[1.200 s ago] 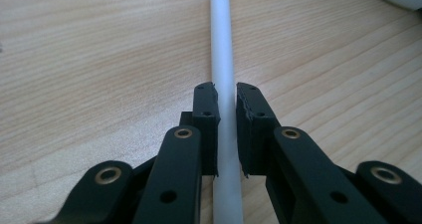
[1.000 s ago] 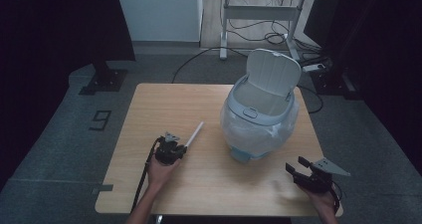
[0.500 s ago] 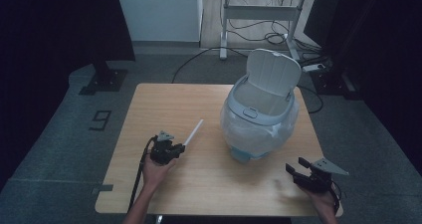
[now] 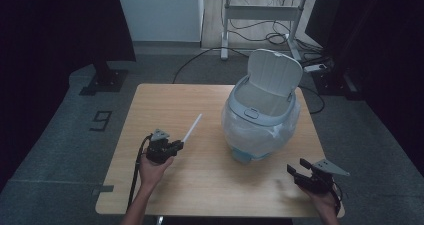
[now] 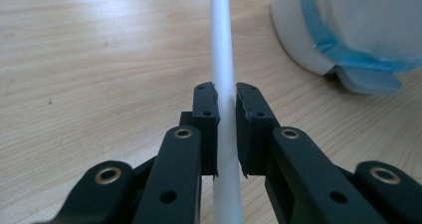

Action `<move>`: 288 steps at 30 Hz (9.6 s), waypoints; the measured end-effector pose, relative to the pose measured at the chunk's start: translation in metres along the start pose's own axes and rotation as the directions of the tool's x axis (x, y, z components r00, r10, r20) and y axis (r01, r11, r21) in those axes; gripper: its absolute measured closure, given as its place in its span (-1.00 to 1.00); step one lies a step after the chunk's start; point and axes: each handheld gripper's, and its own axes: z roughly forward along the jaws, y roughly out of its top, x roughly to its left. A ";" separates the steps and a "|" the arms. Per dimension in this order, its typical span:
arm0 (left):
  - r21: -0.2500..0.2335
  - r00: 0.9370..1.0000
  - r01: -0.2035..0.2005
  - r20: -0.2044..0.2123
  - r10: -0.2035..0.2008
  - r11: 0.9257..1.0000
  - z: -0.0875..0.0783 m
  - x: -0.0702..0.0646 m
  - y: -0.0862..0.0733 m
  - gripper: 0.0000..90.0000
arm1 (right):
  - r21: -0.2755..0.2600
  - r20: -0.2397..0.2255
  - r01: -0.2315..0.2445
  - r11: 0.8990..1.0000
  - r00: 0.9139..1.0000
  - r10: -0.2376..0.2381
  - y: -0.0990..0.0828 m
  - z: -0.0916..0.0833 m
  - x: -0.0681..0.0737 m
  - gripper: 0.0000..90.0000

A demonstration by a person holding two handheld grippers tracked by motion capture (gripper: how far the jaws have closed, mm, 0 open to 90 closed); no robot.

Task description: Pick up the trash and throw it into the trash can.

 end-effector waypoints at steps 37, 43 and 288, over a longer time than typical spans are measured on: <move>-0.157 0.990 -0.036 0.127 0.056 0.987 -0.040 -0.030 0.053 0.78 | 0.016 0.006 -0.019 1.000 1.000 0.019 -0.004 0.003 -0.002 -0.21; -0.164 0.989 -0.043 0.136 0.066 0.986 -0.044 -0.034 0.059 0.78 | 0.020 0.008 -0.019 1.000 1.000 0.019 -0.004 0.004 -0.003 -0.21; -0.241 0.916 -0.282 0.220 0.335 0.929 0.032 -0.165 0.255 -0.38 | 0.079 0.006 -0.057 0.995 0.998 0.057 -0.016 0.010 -0.013 -0.21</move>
